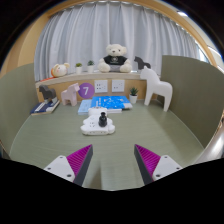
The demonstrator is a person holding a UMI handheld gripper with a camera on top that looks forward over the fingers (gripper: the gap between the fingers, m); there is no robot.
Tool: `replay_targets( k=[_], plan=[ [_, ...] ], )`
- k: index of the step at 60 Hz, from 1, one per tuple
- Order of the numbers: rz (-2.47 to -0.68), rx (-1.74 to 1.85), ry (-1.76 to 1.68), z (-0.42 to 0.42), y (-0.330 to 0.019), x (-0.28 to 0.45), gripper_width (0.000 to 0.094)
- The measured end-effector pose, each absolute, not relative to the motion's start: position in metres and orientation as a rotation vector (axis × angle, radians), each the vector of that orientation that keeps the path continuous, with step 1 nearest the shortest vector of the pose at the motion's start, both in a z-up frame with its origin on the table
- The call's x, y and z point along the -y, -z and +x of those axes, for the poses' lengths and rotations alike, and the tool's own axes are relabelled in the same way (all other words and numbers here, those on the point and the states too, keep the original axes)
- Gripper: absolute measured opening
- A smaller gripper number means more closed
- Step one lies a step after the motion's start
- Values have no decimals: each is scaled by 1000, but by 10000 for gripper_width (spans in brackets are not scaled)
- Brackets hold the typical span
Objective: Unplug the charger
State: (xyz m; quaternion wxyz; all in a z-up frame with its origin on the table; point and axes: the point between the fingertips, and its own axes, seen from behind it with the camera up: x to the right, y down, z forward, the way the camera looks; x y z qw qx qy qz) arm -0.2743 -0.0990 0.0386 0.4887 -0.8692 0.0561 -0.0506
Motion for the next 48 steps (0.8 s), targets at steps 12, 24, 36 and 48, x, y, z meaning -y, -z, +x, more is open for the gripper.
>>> replay_targets(
  k=[12,24,36,48],
  plan=[
    [-2096,-31,43,-284,-15,-5,773],
    [-2077,22,-18,-296,0,-69,356],
    [-2043,-30,-65,-297,-2,-76,53],
    [-2157,-43,-93,-296,1,-76,37]
  ],
)
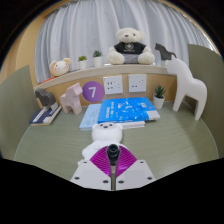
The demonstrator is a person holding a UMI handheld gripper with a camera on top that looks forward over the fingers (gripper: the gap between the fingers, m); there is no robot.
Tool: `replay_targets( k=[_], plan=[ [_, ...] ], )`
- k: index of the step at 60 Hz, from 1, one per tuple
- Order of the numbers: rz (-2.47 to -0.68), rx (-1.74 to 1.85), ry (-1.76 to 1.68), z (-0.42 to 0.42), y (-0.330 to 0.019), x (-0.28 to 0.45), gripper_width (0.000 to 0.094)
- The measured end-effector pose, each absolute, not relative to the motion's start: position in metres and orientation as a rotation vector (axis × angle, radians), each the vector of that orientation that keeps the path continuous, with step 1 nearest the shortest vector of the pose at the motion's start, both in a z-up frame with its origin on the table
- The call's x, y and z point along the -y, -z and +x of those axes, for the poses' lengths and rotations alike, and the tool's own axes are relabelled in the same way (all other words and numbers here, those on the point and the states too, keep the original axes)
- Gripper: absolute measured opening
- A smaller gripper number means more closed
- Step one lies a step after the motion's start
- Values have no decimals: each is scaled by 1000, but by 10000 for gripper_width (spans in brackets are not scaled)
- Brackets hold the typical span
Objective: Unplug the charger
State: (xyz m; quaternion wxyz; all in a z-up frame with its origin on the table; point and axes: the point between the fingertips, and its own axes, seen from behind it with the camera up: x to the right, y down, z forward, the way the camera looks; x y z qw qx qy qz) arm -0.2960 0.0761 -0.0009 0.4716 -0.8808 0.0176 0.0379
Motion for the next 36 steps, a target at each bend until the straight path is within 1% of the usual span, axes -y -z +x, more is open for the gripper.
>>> replay_targets(
  k=[1,2,4,6,7,9,11,14,16,19,22,26,32,36],
  plan=[
    [-2168,-57,-116,-295,-10,-78,36],
    [-2131,-79,-147,-295,-36,-85,36],
    [-1982,-114,-179,-284,-106,-101,37],
    [-1820,-115,-138,-263,-171,-107,40],
    [-1786,-117,-111,-255,-209,-121,41],
    [-1665,-106,-89,-241,-259,-114,42],
    [-1618,-105,-75,-226,-288,-118,42],
    [-1629,-101,-67,-205,-301,-126,42],
    [-1651,-110,-73,-191,-297,-132,42],
    [-1686,-128,-66,-168,-278,-137,42],
    [-1763,-142,-35,-147,-239,-138,42],
    [-1879,-151,-25,-131,-173,-133,42],
    [-2030,-211,-32,-111,-95,-122,45],
    [-2100,-213,-10,-104,-53,-115,45]
  ],
)
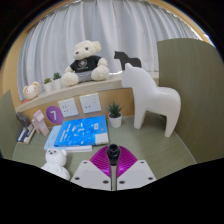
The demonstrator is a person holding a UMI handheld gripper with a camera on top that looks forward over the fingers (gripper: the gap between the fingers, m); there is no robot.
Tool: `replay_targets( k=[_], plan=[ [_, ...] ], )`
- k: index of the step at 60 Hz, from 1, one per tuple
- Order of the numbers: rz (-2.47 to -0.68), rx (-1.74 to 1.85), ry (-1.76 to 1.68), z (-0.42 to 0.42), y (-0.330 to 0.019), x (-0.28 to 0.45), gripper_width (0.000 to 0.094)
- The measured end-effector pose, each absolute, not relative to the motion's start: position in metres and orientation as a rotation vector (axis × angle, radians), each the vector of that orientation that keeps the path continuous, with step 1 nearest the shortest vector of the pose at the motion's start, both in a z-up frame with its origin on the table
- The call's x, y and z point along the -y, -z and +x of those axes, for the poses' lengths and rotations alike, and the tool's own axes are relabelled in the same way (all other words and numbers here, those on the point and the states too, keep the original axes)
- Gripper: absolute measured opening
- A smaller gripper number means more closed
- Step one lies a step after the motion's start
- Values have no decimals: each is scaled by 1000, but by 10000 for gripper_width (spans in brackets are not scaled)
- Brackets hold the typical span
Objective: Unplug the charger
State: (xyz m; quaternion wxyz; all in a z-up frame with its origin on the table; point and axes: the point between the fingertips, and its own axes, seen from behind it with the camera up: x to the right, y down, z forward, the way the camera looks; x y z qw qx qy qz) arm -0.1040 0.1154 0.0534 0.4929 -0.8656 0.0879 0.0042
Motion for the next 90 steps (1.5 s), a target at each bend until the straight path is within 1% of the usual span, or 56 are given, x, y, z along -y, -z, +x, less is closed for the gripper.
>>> replay_targets(
  k=[3,4,7,14,22,24,27,30,32,34,40,47,51,56,58,61,67,74,83,90],
  plan=[
    [-2136,-217,7,-101,-29,-111,49],
    [-2144,-215,5,-101,-22,-110,72],
    [-2181,-215,-2,-103,-3,-107,94],
    [-2231,-205,-32,-111,25,-101,133],
    [-2223,-220,-7,-110,24,-101,216],
    [-2216,-228,-4,-109,22,-102,291],
    [-2214,-243,6,-107,18,-100,489],
    [-2191,-252,13,-108,4,-100,669],
    [-2170,-263,23,-107,-9,-98,763],
    [-2143,-264,33,-108,-26,-97,812],
    [-2049,-261,43,-118,-85,-84,816],
    [-1944,-275,5,-149,-154,-51,822],
    [-1917,-271,6,-168,-176,-23,822],
    [-1893,-243,13,-198,-189,14,828],
    [-1885,-229,19,-212,-191,30,832],
    [-1902,-202,25,-230,-185,50,831],
    [-1974,-146,7,-271,-159,93,832],
    [-2041,-92,-29,-310,-131,136,857],
    [-2071,-25,-58,-342,-122,174,859],
    [-2059,13,-63,-353,-128,191,860]
  ],
)
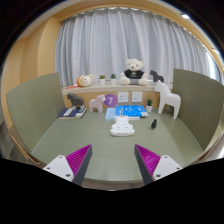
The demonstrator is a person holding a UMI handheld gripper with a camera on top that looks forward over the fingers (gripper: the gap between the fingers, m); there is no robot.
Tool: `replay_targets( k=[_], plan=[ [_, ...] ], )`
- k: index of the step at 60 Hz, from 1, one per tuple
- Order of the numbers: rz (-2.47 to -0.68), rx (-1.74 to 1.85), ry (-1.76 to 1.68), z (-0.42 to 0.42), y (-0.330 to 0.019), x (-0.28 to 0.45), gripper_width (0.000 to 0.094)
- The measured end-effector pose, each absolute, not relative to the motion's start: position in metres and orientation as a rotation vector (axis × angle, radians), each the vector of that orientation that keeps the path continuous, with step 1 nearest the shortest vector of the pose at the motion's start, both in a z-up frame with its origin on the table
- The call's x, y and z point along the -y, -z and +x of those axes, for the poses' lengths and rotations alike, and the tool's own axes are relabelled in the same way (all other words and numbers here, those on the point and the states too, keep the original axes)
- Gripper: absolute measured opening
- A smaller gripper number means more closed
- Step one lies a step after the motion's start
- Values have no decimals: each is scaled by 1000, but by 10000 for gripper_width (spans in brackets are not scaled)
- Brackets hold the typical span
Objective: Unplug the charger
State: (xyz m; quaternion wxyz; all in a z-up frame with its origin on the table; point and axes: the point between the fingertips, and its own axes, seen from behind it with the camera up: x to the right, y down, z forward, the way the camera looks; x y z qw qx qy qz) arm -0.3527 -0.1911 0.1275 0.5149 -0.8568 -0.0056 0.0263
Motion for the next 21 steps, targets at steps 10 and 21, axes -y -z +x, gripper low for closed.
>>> replay_targets(
  k=[10,21],
  plan=[
    [-2048,21,-64,-355,-132,203,859],
    [-2087,7,-70,-356,-127,214,845]
  ],
)
